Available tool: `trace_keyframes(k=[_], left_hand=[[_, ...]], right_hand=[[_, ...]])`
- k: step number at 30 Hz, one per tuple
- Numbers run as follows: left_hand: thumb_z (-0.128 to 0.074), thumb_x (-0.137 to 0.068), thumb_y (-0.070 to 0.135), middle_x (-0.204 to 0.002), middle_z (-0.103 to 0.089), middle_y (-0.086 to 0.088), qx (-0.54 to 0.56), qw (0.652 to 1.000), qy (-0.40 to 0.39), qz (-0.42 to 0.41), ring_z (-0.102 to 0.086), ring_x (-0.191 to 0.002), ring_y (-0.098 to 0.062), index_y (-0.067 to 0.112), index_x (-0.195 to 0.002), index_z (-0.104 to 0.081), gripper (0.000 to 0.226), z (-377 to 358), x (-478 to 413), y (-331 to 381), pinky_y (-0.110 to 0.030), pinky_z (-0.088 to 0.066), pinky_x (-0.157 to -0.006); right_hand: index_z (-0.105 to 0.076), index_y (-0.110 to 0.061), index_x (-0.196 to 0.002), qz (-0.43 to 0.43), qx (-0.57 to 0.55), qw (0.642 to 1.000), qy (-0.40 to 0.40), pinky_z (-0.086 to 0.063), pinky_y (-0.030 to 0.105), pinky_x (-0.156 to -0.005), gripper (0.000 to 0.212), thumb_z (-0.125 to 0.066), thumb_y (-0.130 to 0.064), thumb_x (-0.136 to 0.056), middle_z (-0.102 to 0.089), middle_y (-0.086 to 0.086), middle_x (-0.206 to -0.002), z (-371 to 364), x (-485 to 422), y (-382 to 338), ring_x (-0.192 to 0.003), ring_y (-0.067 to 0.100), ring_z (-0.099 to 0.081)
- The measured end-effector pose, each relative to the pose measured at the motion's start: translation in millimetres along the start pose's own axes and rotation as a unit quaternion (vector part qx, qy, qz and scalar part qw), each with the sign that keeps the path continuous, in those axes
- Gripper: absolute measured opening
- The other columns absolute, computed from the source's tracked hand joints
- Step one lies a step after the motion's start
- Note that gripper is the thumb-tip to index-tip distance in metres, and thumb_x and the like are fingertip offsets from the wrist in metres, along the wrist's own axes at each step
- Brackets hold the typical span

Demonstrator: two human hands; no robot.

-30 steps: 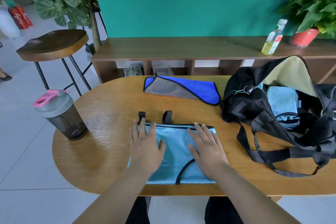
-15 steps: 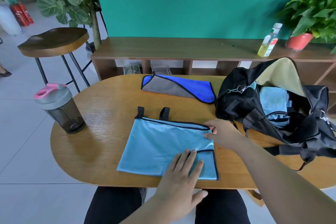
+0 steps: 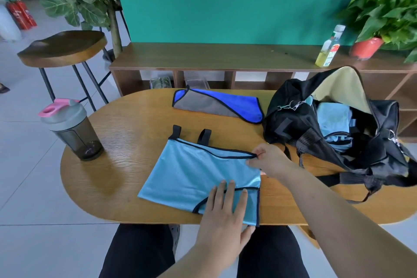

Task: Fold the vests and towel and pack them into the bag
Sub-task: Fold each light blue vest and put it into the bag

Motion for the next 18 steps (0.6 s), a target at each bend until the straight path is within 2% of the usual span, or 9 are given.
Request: trace_keyframes(k=[2,4,6,9,11,14,16,17,18], left_hand=[[-0.052,-0.093,0.068,-0.164,-0.037,-0.02,0.009,1.0,0.0,0.009,-0.037,-0.15,-0.043,0.019,-0.158,-0.038,0.083,-2.8,0.0,1.6,-0.061,-0.037,-0.119],[-0.051,-0.094,0.065,-0.162,-0.039,-0.019,0.014,1.0,0.002,0.004,-0.04,-0.149,-0.043,0.022,-0.158,-0.039,0.078,-4.9,2.0,3.5,-0.061,-0.038,-0.118],[-0.05,-0.096,0.06,-0.16,-0.043,-0.017,0.026,1.0,0.013,0.0,-0.042,-0.147,-0.042,0.027,-0.156,-0.042,0.069,-3.9,3.9,4.8,-0.061,-0.039,-0.117],[-0.061,-0.093,0.05,-0.156,-0.05,-0.01,0.064,0.997,0.033,0.006,-0.049,-0.143,-0.037,0.034,-0.149,-0.049,0.06,3.5,5.0,8.4,-0.056,-0.044,-0.116],[-0.053,-0.096,0.047,-0.154,-0.054,-0.002,0.111,0.992,0.064,0.018,-0.051,-0.142,-0.029,0.039,-0.149,-0.048,0.054,14.5,5.3,7.7,-0.05,-0.046,-0.115],[-0.037,-0.107,0.042,-0.153,-0.053,0.016,0.239,0.962,0.127,0.042,-0.046,-0.143,-0.008,0.045,-0.156,-0.039,0.05,39.4,9.0,-2.9,-0.036,-0.037,-0.119],[-0.039,-0.111,0.034,-0.133,-0.062,0.029,0.379,0.912,0.138,0.066,-0.055,-0.125,0.005,0.045,-0.155,-0.043,0.045,54.4,13.1,-13.3,-0.021,-0.04,-0.108],[-0.039,-0.113,0.031,-0.109,-0.066,0.032,0.446,0.88,0.143,0.08,-0.061,-0.103,0.006,0.044,-0.153,-0.047,0.043,61.2,16.2,-17.8,-0.016,-0.043,-0.092],[-0.038,-0.113,0.031,-0.082,-0.06,0.027,0.506,0.844,0.146,0.099,-0.057,-0.077,0.002,0.044,-0.149,-0.051,0.041,66.5,18.8,-22.0,-0.014,-0.041,-0.074]], right_hand=[[-0.065,-0.022,-0.117,-0.025,-0.064,0.998,0.013,-0.063,0.044,-0.088,0.045,-0.09,-0.032,-0.081,-0.064,0.002,-0.118,-2.4,2.0,6.3,-0.105,0.021,-0.068],[-0.067,-0.022,-0.112,-0.051,-0.113,0.992,0.024,-0.065,0.048,-0.084,0.04,-0.09,-0.028,-0.08,-0.066,0.006,-0.117,-4.3,4.0,13.8,-0.1,0.025,-0.073],[-0.067,-0.018,-0.109,-0.078,-0.165,0.983,0.03,-0.066,0.047,-0.079,0.034,-0.088,-0.02,-0.082,-0.071,0.011,-0.112,-5.5,10.0,17.6,-0.095,0.027,-0.076],[-0.069,-0.009,-0.11,-0.112,-0.238,0.964,0.021,-0.066,0.039,-0.071,0.025,-0.081,-0.011,-0.088,-0.076,0.017,-0.106,-6.7,22.8,18.2,-0.091,0.026,-0.077],[-0.07,-0.002,-0.112,-0.125,-0.274,0.954,0.01,-0.063,0.034,-0.065,0.023,-0.077,-0.008,-0.091,-0.077,0.019,-0.105,-7.5,27.8,16.9,-0.086,0.025,-0.075],[-0.072,-0.002,-0.111,-0.149,-0.309,0.939,0.01,-0.058,0.033,-0.063,0.024,-0.076,-0.007,-0.089,-0.076,0.015,-0.096,-5.2,30.4,12.2,-0.08,0.026,-0.069],[-0.071,-0.004,-0.108,-0.16,-0.334,0.929,0.007,-0.057,0.035,-0.066,0.023,-0.078,-0.006,-0.086,-0.073,0.014,-0.093,-4.5,31.4,2.8,-0.081,0.028,-0.067],[-0.07,-0.005,-0.107,-0.162,-0.344,0.925,0.006,-0.059,0.036,-0.066,0.023,-0.078,-0.006,-0.085,-0.073,0.014,-0.094,-4.3,31.7,-3.8,-0.082,0.028,-0.068],[-0.068,-0.006,-0.107,-0.164,-0.352,0.921,0.007,-0.06,0.036,-0.066,0.024,-0.077,-0.005,-0.085,-0.074,0.015,-0.096,-4.4,31.8,-10.9,-0.083,0.029,-0.069]])
Point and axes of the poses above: each hand's wrist, its own x-axis away from the middle knuckle, its own z-axis out of the back of the hand, y = z × x, the point moved 9 cm from there along -x, towards the middle knuckle
